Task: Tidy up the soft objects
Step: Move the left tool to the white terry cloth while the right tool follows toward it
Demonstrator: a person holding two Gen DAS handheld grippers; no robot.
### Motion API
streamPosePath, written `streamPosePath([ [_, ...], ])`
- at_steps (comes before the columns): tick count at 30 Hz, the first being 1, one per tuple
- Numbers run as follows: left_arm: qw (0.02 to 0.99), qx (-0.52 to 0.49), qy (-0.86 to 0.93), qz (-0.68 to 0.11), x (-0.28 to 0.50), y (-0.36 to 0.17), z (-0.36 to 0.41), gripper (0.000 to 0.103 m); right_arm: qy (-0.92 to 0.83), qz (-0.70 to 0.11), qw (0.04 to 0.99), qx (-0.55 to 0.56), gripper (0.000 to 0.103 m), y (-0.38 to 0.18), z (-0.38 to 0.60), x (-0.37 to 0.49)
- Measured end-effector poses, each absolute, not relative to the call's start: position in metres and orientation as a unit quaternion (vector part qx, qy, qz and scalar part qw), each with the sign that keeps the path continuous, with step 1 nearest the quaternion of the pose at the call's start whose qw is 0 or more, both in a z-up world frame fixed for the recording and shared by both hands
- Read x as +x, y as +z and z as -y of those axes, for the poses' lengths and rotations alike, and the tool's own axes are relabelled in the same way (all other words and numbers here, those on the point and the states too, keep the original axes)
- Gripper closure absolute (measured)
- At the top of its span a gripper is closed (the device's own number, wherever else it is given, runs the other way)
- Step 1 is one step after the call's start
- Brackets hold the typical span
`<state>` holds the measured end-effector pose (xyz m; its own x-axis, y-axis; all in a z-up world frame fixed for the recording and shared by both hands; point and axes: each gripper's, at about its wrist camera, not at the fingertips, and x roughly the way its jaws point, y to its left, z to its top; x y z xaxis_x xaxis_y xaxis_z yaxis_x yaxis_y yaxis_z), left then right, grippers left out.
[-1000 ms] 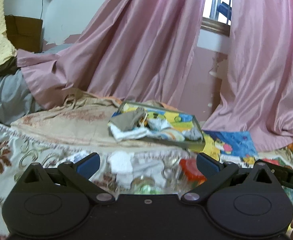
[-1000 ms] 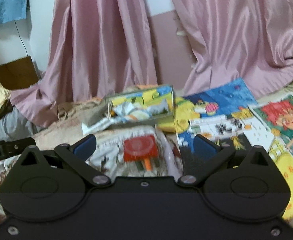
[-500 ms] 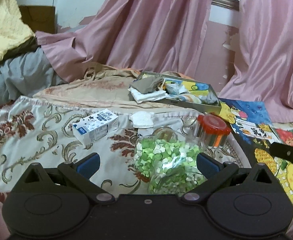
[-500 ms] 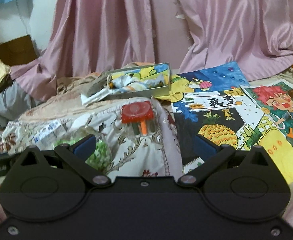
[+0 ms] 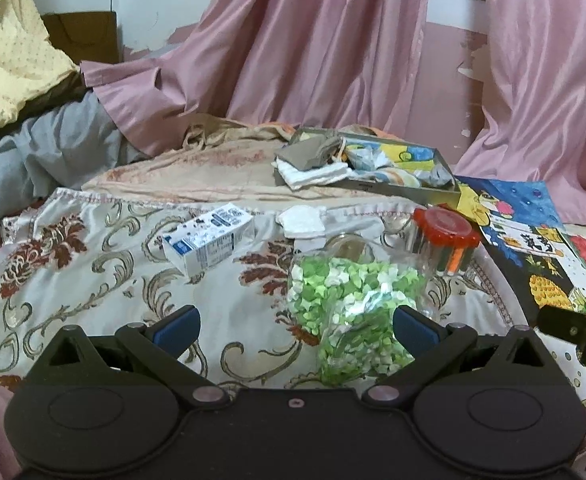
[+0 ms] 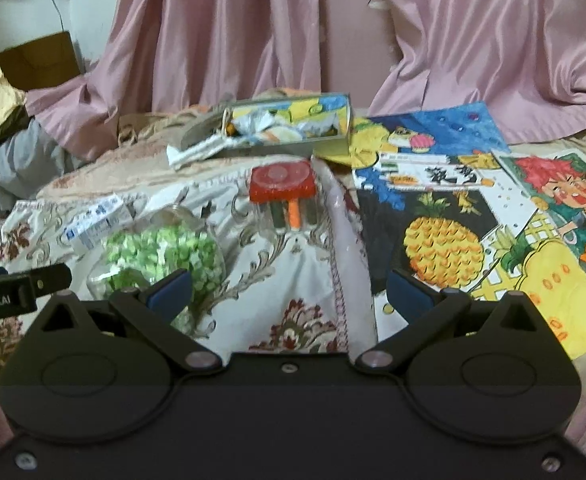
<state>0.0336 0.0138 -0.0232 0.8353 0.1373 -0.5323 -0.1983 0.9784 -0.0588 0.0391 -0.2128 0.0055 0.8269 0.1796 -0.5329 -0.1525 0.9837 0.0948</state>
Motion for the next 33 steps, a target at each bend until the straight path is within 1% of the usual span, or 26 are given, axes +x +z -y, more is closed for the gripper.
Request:
streamPosePath([
  [5, 0.951, -0.060, 0.082, -0.292, 0.036, -0.028, -0.013, 0.001, 0.093, -0.288, 0.953, 0.019, 0.000, 0.001, 0.209, 0.042],
  [12, 0.947, -0.074, 0.091, -0.298, 0.038, -0.028, -0.017, 0.001, 0.113, -0.291, 0.950, 0.014, 0.000, -0.002, 0.204, 0.047],
  [20, 0.938, -0.112, 0.111, -0.308, 0.045, -0.029, -0.030, 0.001, 0.156, -0.282, 0.946, 0.018, 0.000, -0.005, 0.199, 0.059],
  [25, 0.932, -0.139, 0.116, -0.314, 0.048, -0.030, -0.037, 0.001, 0.166, -0.294, 0.941, 0.030, 0.000, -0.009, 0.198, 0.070],
  [33, 0.928, -0.164, 0.138, -0.303, 0.051, -0.026, -0.046, 0.001, 0.176, -0.287, 0.941, 0.043, 0.000, -0.011, 0.196, 0.082],
])
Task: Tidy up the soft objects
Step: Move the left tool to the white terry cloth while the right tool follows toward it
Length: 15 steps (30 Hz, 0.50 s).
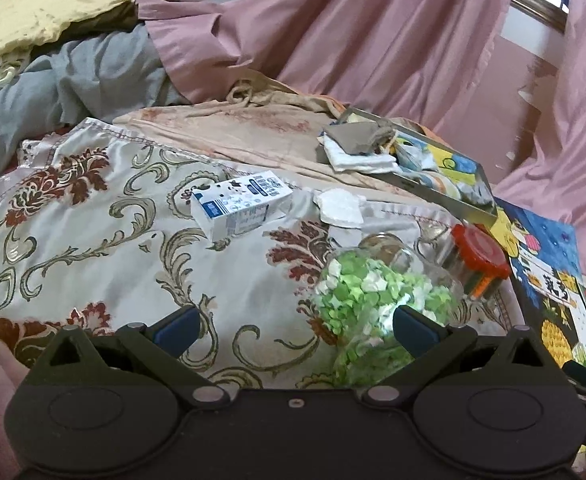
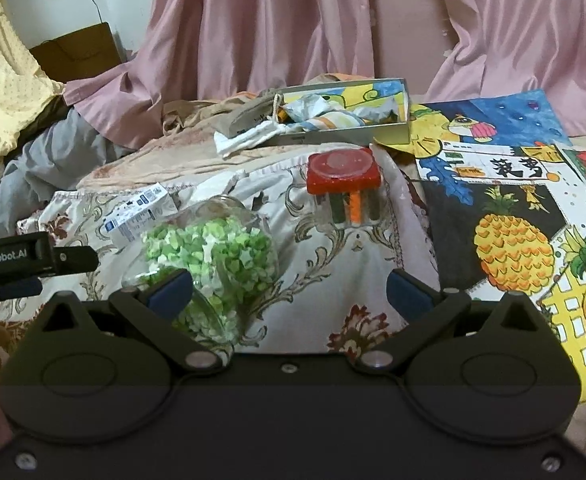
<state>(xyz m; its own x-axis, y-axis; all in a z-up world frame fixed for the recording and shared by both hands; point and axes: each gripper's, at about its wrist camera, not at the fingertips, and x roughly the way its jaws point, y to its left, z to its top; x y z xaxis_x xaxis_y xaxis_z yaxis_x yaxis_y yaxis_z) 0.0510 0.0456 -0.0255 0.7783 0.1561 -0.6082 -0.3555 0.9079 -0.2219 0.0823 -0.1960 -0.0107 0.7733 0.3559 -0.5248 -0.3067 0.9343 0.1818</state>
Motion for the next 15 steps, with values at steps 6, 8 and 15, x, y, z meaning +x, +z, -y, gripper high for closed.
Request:
streamPosePath([
  [6, 0.932, -0.153, 0.144, -0.297, 0.063, -0.021, -0.047, 0.001, 0.179, -0.256, 0.948, 0.064, 0.000, -0.007, 0.199, 0.093],
  [8, 0.934, -0.138, 0.142, -0.296, 0.071, -0.020, -0.048, 0.001, 0.176, -0.247, 0.950, 0.067, 0.000, -0.004, 0.200, 0.101],
  [15, 0.934, -0.149, 0.109, -0.305, 0.109, -0.016, -0.059, 0.001, 0.165, -0.242, 0.955, 0.052, 0.000, -0.007, 0.198, 0.120],
])
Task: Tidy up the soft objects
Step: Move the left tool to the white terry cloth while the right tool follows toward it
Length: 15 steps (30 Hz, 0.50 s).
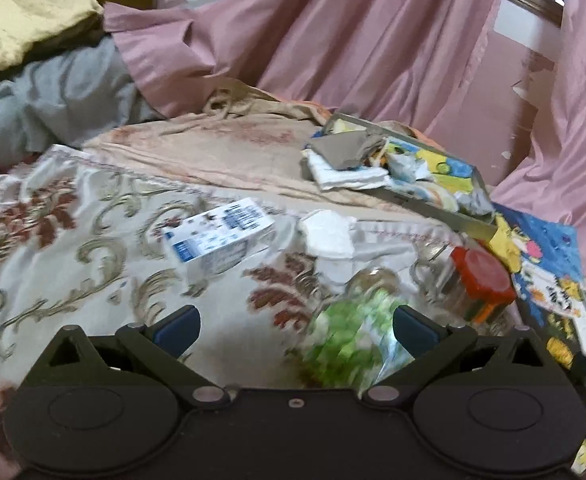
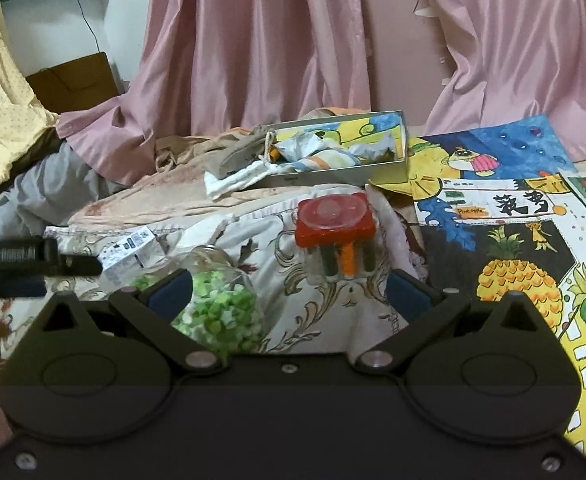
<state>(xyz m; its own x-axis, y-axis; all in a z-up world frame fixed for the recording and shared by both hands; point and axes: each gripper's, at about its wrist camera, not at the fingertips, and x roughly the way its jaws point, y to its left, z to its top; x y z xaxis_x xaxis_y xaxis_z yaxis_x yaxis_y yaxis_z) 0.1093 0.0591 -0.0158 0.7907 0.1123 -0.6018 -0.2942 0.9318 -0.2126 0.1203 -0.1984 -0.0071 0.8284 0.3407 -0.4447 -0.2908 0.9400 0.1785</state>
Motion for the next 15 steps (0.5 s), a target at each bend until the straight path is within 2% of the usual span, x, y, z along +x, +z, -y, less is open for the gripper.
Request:
streamPosePath([
  [9, 0.946, -0.148, 0.061, -0.281, 0.176, -0.011, -0.076, 0.001, 0.180, -0.248, 0.952, 0.031, 0.000, -0.013, 0.187, 0.134],
  [15, 0.951, -0.130, 0.025, -0.280, 0.225, -0.027, -0.085, 0.001, 0.199, -0.241, 0.950, 0.000, 0.000, -0.015, 0.167, 0.160],
])
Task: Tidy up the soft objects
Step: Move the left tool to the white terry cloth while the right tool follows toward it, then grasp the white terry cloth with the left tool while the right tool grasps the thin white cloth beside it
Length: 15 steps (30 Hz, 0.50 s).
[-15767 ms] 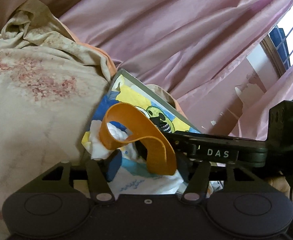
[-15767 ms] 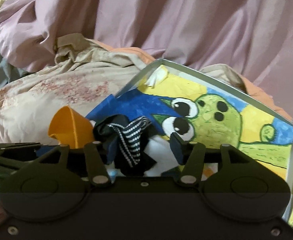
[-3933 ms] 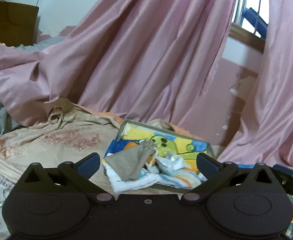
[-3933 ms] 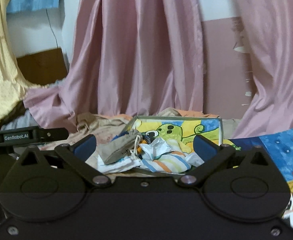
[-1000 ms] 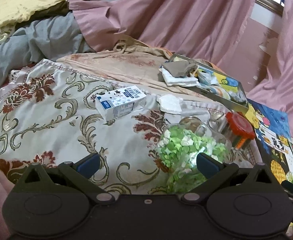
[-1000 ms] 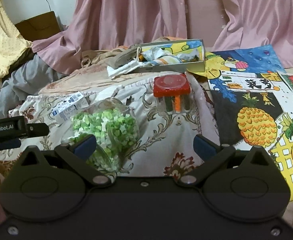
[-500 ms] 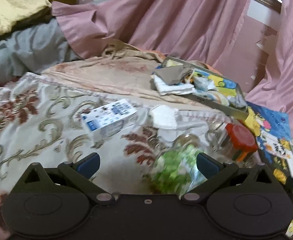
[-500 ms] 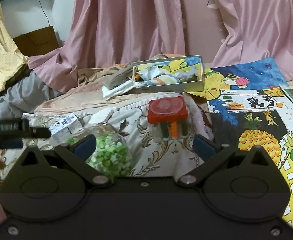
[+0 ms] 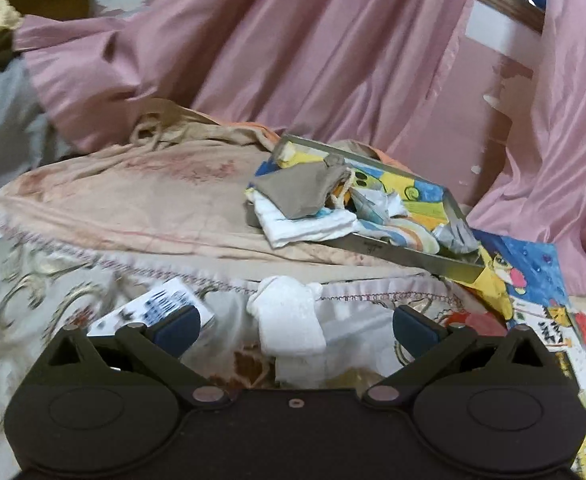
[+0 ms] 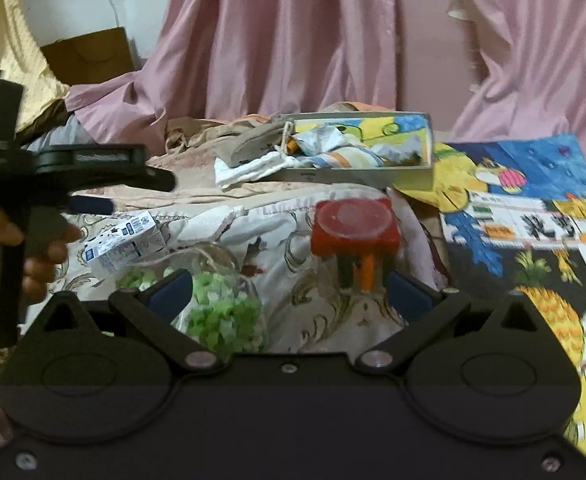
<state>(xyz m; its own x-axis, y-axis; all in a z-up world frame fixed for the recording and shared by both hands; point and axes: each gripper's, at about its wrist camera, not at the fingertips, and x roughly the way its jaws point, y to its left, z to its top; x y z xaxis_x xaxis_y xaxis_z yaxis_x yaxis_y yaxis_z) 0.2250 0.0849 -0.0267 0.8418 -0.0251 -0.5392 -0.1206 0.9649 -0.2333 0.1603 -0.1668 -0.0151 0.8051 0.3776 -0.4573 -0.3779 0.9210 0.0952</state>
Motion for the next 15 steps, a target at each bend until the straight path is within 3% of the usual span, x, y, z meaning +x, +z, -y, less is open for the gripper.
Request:
streamPosePath([
  [11, 0.940, -0.153, -0.051, -0.300, 0.274, -0.067, -0.099, 0.001, 0.211, -0.235, 0.947, -0.060, 0.000, -0.016, 0.133, 0.192],
  [15, 0.932, -0.161, -0.063, -0.320, 0.292, -0.072, -0.105, 0.010, 0.232, -0.238, 0.939, -0.090, 0.000, -0.009, 0.121, 0.216],
])
